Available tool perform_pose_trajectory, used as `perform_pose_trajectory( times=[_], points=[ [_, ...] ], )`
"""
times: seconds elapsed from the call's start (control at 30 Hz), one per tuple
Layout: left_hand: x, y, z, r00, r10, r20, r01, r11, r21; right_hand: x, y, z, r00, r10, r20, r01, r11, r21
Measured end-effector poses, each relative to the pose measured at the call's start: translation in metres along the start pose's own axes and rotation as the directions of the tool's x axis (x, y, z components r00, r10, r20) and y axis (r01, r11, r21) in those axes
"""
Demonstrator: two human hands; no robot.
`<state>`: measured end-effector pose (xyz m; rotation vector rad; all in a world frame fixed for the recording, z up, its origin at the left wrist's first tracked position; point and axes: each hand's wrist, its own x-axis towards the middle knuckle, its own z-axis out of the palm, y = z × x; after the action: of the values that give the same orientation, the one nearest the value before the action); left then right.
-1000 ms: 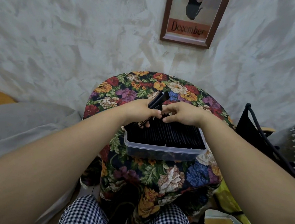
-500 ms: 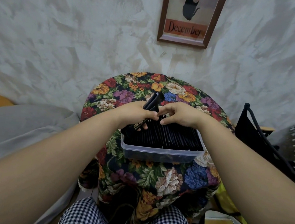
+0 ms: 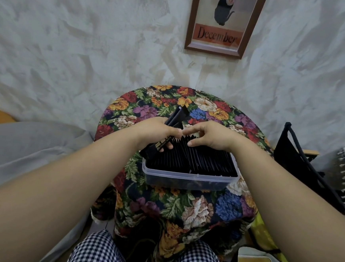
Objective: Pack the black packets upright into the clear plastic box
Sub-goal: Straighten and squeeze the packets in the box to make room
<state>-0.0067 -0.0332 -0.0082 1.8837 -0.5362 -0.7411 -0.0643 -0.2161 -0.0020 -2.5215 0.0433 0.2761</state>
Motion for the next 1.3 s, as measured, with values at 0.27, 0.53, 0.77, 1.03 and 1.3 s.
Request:
perform_pose_trajectory(
  times=[0.27, 0.53, 0.77, 1.03, 1.3],
  points=[
    [-0.012, -0.002, 0.001, 0.996, 0.023, 0.092, -0.029, 0.997, 0.067, -0.025, -0.002, 0.019, 0.977, -0.143, -0.16, 0.106, 0.969, -0.224],
    [-0.015, -0.003, 0.004, 0.996, 0.03, 0.079, -0.036, 0.997, 0.072, -0.04, 0.002, 0.042, 0.99, -0.121, -0.068, 0.111, 0.984, -0.138],
    [-0.018, -0.004, 0.001, 0.999, 0.038, 0.022, -0.038, 0.999, 0.007, -0.039, 0.002, 0.053, 0.996, -0.085, 0.029, 0.09, 0.938, -0.334],
    [-0.026, -0.012, -0.01, 0.994, 0.063, -0.09, -0.07, 0.994, -0.084, -0.049, -0.005, 0.064, 1.0, 0.004, 0.011, 0.002, 0.86, -0.51],
    [-0.035, -0.021, -0.008, 0.976, 0.093, -0.195, -0.127, 0.977, -0.172, -0.051, -0.011, 0.064, 0.999, 0.014, -0.034, -0.029, 0.862, -0.506]
  ],
)
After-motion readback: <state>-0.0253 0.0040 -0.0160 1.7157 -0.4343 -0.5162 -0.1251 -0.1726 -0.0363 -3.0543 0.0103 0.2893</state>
